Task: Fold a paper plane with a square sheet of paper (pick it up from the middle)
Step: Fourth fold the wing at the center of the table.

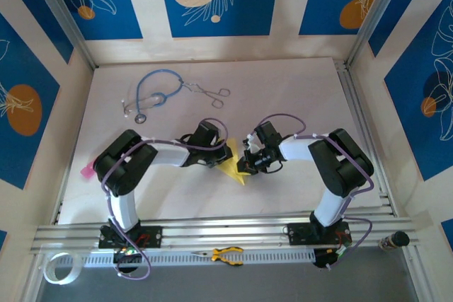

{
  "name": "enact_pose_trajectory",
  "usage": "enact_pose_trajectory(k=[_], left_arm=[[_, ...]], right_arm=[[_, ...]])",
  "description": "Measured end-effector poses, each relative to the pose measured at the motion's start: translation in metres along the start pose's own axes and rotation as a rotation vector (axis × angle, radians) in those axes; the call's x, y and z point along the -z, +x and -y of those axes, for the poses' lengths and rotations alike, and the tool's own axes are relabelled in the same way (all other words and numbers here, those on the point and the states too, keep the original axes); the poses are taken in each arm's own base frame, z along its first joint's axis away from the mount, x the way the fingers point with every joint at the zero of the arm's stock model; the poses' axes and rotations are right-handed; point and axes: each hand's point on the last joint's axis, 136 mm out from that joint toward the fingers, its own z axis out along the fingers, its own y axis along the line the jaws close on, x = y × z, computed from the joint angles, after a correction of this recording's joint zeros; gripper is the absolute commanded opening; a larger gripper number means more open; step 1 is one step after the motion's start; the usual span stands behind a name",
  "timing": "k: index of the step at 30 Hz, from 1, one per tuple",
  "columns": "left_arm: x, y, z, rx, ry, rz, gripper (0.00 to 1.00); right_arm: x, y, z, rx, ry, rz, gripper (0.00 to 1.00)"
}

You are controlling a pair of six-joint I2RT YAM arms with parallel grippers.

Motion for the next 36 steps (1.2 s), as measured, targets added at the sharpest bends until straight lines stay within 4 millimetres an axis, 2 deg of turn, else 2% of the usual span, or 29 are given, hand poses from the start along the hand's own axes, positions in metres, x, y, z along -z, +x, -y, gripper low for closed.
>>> enact_pose_trajectory(k=[10, 26, 36], left_arm=[[0.0, -0.015, -0.003, 0.031, 0.022, -0.006, 0.08], [0.012, -0.082, -0.021, 0.05, 0.011, 0.086, 0.1], [0.019, -0.094, -0.019, -0.003, -0.027, 0.097, 0.13]], right_arm=[[-0.003, 0.001, -0.001, 0.016, 0.01, 0.004, 0.01], [-0.003, 0.001, 0.0, 0.032, 0.016, 0.006, 0.0], [-0.002, 0.0, 0.0, 0.038, 0.025, 0.013, 0.0]])
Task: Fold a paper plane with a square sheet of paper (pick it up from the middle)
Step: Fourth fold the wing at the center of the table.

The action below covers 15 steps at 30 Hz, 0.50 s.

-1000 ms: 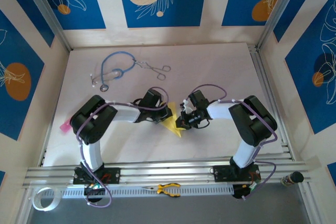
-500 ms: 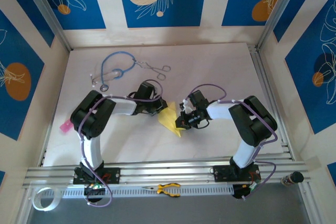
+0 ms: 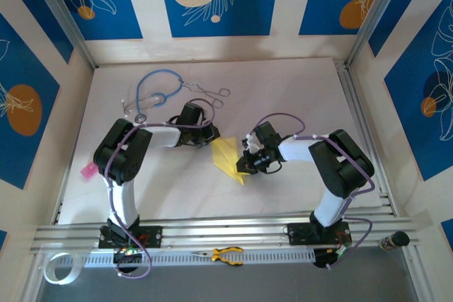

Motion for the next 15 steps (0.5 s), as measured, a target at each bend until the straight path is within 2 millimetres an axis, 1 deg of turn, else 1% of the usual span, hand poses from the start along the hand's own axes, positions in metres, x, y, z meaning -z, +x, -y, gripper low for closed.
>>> enact_pose_trajectory(k=[3, 6, 8, 9, 10, 12, 15], left_arm=[[0.011, -0.003, 0.008, -0.024, -0.005, 0.014, 0.15], [0.029, -0.009, 0.025, -0.058, 0.022, 0.047, 0.15], [0.041, -0.013, 0.041, -0.078, 0.054, 0.073, 0.15], [0.045, -0.013, 0.047, -0.087, 0.068, 0.079, 0.14], [0.047, -0.01, 0.054, -0.098, 0.086, 0.078, 0.14], [0.048, -0.005, 0.062, -0.111, 0.116, 0.064, 0.13], [0.038, 0.018, 0.065, -0.132, 0.144, -0.002, 0.12]], right_arm=[[0.0, 0.0, 0.0, 0.0, 0.0, 0.0, 0.0], [0.0, 0.0, 0.0, 0.0, 0.0, 0.0, 0.0], [0.0, 0.0, 0.0, 0.0, 0.0, 0.0, 0.0], [0.0, 0.0, 0.0, 0.0, 0.0, 0.0, 0.0], [0.0, 0.0, 0.0, 0.0, 0.0, 0.0, 0.0], [0.0, 0.0, 0.0, 0.0, -0.001, 0.0, 0.0], [0.0, 0.0, 0.0, 0.0, -0.001, 0.0, 0.0]])
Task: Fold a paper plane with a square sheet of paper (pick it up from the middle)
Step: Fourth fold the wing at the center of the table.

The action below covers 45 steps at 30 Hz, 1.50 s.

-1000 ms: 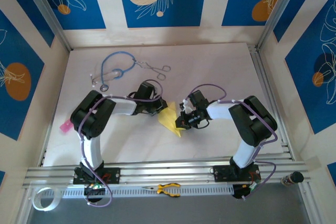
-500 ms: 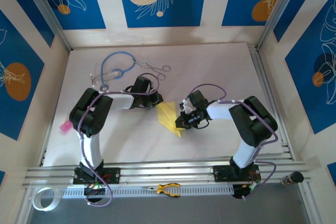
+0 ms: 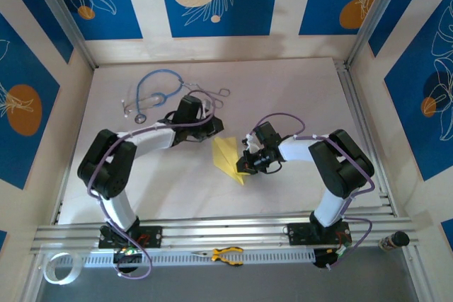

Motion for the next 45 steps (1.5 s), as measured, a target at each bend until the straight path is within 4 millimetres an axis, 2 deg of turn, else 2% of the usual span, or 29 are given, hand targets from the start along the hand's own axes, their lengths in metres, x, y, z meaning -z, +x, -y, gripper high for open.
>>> enact_pose_trajectory(k=[3, 6, 11, 22, 31, 34, 38, 42, 45], left_arm=[[-0.016, 0.024, -0.003, -0.005, 0.008, -0.076, 0.12], [-0.029, 0.039, -0.017, 0.007, -0.014, -0.123, 0.11], [-0.042, 0.043, -0.05, 0.04, -0.078, -0.141, 0.11], [-0.042, 0.02, -0.06, 0.065, -0.029, -0.134, 0.11], [-0.029, -0.032, -0.08, 0.058, -0.074, -0.027, 0.12], [-0.026, -0.042, -0.079, 0.052, -0.072, -0.008, 0.14], [-0.021, -0.043, -0.073, 0.046, -0.068, -0.005, 0.16], [-0.008, -0.045, -0.052, 0.023, -0.033, 0.016, 0.16], [0.0, -0.038, -0.03, -0.008, 0.004, 0.017, 0.16]], right_arm=[[0.0, 0.0, 0.0, 0.0, 0.0, 0.0, 0.0], [0.0, 0.0, 0.0, 0.0, 0.0, 0.0, 0.0], [0.0, 0.0, 0.0, 0.0, 0.0, 0.0, 0.0], [0.0, -0.002, 0.0, 0.006, 0.005, 0.011, 0.0], [0.0, -0.003, 0.0, 0.008, 0.005, 0.014, 0.0], [0.0, -0.003, 0.0, 0.008, 0.004, 0.014, 0.0], [0.0, -0.003, 0.0, 0.009, 0.004, 0.015, 0.0], [0.0, -0.003, 0.0, 0.009, 0.004, 0.014, 0.0], [0.0, -0.003, 0.0, 0.009, 0.004, 0.015, 0.0]])
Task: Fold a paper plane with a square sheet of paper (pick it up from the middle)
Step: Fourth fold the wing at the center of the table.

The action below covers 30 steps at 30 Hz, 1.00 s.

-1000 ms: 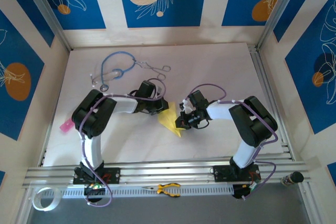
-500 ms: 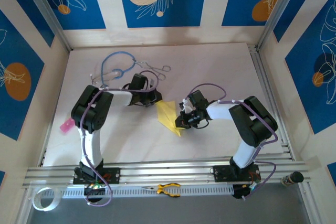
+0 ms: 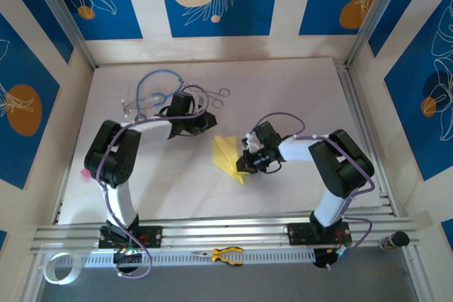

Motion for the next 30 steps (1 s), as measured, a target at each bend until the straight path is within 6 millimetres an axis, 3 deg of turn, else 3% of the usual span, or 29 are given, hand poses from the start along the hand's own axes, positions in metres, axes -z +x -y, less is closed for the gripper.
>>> enact_pose_trajectory(k=[3, 7, 10, 14, 19, 25, 30], left_arm=[[-0.004, 0.019, 0.017, -0.034, 0.032, -0.039, 0.16], [-0.016, 0.051, 0.022, -0.05, 0.041, -0.115, 0.15], [-0.028, 0.07, 0.014, -0.046, 0.028, -0.167, 0.13], [-0.04, 0.085, -0.015, -0.003, -0.036, -0.207, 0.1], [-0.04, 0.086, -0.022, 0.015, -0.038, -0.204, 0.09], [-0.039, 0.085, -0.022, 0.011, -0.018, -0.188, 0.09], [-0.039, 0.086, -0.022, 0.004, -0.006, -0.181, 0.09]], right_arm=[[0.0, 0.0, 0.0, 0.0, 0.0, 0.0, 0.01], [0.0, 0.0, 0.0, -0.001, 0.0, -0.001, 0.01], [0.0, 0.0, 0.0, -0.001, 0.001, -0.001, 0.01], [0.001, 0.0, -0.001, -0.008, 0.002, -0.004, 0.02], [0.01, 0.002, -0.006, -0.025, 0.017, -0.012, 0.02], [0.022, -0.017, -0.035, 0.011, -0.023, 0.03, 0.04], [0.01, -0.025, -0.043, -0.002, -0.028, 0.029, 0.04]])
